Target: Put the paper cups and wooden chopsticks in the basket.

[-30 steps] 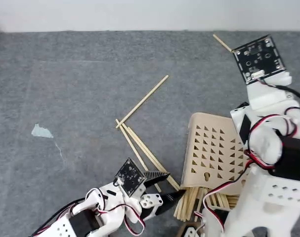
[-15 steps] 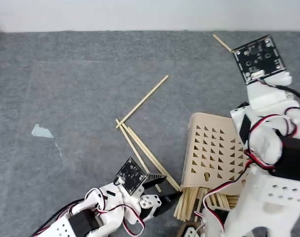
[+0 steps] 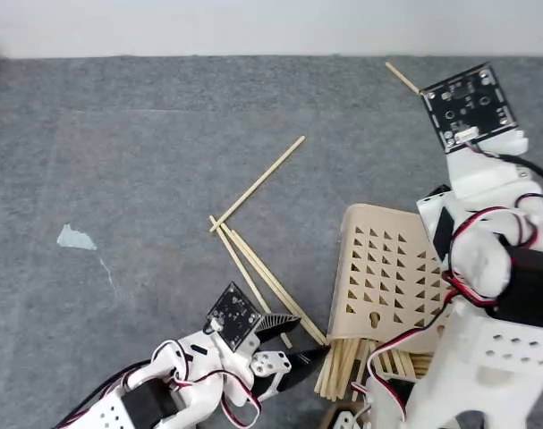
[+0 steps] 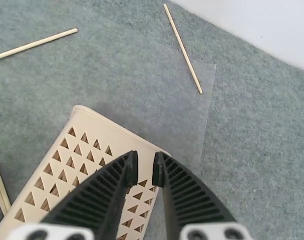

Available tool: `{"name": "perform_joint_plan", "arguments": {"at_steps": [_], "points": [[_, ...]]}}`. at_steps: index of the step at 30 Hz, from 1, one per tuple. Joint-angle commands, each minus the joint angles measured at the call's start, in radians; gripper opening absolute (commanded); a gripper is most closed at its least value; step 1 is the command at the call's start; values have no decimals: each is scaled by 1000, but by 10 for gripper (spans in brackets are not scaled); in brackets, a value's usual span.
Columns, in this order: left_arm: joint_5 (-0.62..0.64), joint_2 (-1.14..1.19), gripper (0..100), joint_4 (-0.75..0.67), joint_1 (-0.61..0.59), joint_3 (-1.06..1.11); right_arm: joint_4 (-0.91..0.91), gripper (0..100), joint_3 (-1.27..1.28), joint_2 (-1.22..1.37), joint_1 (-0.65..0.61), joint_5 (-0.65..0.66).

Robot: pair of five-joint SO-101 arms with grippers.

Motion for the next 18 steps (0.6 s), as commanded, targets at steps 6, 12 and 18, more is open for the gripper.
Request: {"name": "perform_joint_plan", "arguments": {"at_steps": [6,12,18], "points": [[34,-14,197,80,3,-113,27,80,-5,-18,2,-32],[55,173,197,46,3,-193,27,80,-5,-18,-7,-32],[58,578,197,41,8,-386,30,80,-5,-18,-18,-32]]}}
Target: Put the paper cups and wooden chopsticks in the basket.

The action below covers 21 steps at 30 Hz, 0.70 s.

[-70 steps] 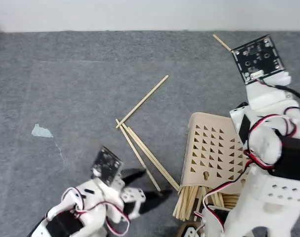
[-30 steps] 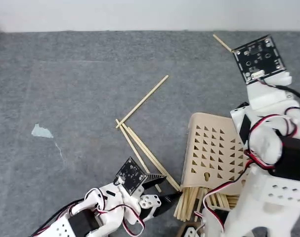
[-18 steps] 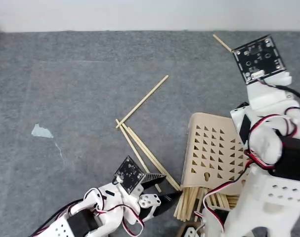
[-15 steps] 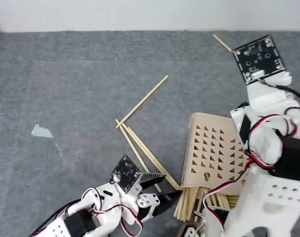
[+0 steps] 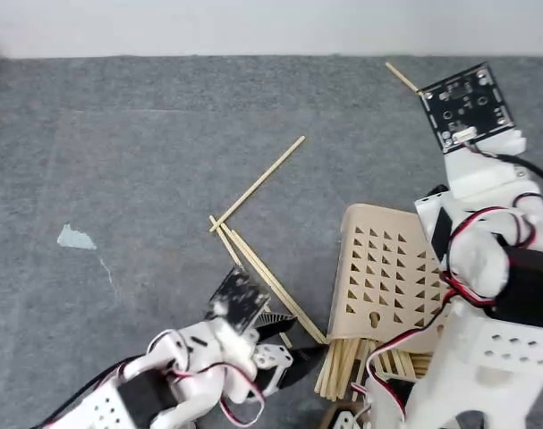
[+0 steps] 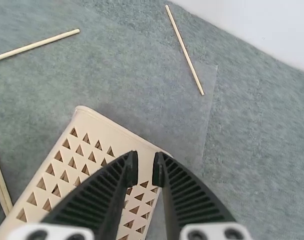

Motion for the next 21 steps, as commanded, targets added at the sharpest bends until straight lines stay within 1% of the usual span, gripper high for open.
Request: {"name": "perform_joint_plan", "arguments": {"at_steps": [1,3,6,13,16,21], "points": [[28,253,197,-29,20,-130,30,80,-5,-18,1,-21],[61,341,197,-57,44,-151,31,80,-5,-19,2,-18],[86,411,197,-143,86,-143,33,80,-5,-19,2,-17],[89,479,192,-414,91,-48,33,80,-5,-19,2,-17],[86,512,192,-500,57,-25,33,80,-5,-19,2,-17],[84,618,181,-583,-23,-47,33,80,-5,-19,2,-17]]}}
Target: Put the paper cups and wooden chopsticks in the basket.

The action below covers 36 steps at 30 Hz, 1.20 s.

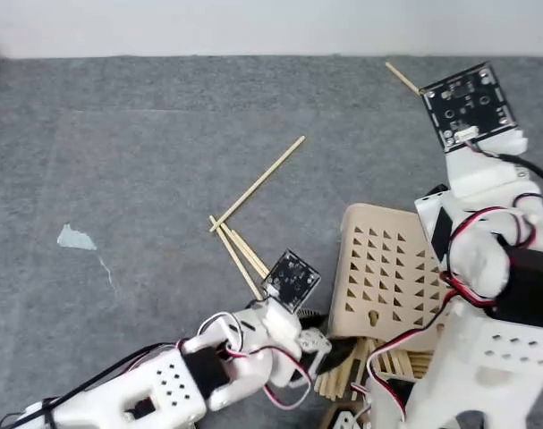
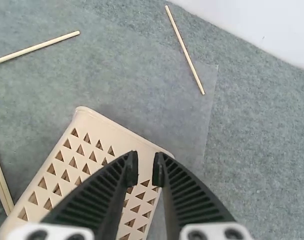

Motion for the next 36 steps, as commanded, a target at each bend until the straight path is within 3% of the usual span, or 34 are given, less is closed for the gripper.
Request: {"name": "perform_joint_plan", "arguments": {"at_steps": [1,5,14,21,28,36], "points": [[5,75,160,-71,-49,-41,33,80,-5,-19,-1,-9],[8,178,17,-83,-49,-113,35,80,-5,-25,-1,-9],[81,252,14,-55,-54,-232,36,80,-6,-30,18,-9],[152,259,13,229,-63,-499,35,80,-34,-30,105,31],[176,278,12,417,-173,-797,28,80,-60,-31,188,43],[176,683,12,649,-279,-1251,36,80,-189,-31,265,38]]}}
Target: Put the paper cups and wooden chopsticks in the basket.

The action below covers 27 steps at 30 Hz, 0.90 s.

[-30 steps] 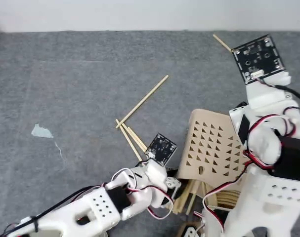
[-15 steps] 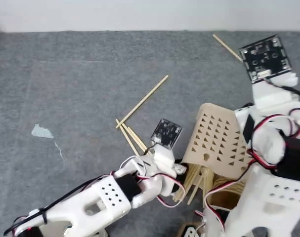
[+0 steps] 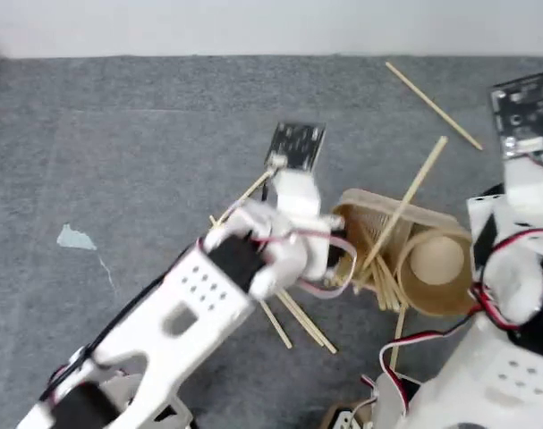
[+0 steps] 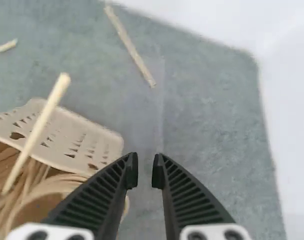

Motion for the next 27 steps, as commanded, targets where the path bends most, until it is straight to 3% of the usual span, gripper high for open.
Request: {"name": "perform_joint_plan", "arguments": {"at_steps": [1,9,16,23,27], "points": [[14,193,12,101,-55,-302,35,80,-64,-24,50,6],[14,517,12,242,-109,-837,24,80,-66,-24,159,9],[-31,686,25,359,-106,-1173,12,80,-66,-24,231,26],[-21,787,252,436,-120,-1383,-13,80,-66,-24,282,49],[-5,801,268,442,-126,-1465,-12,80,-64,-19,285,49]]}}
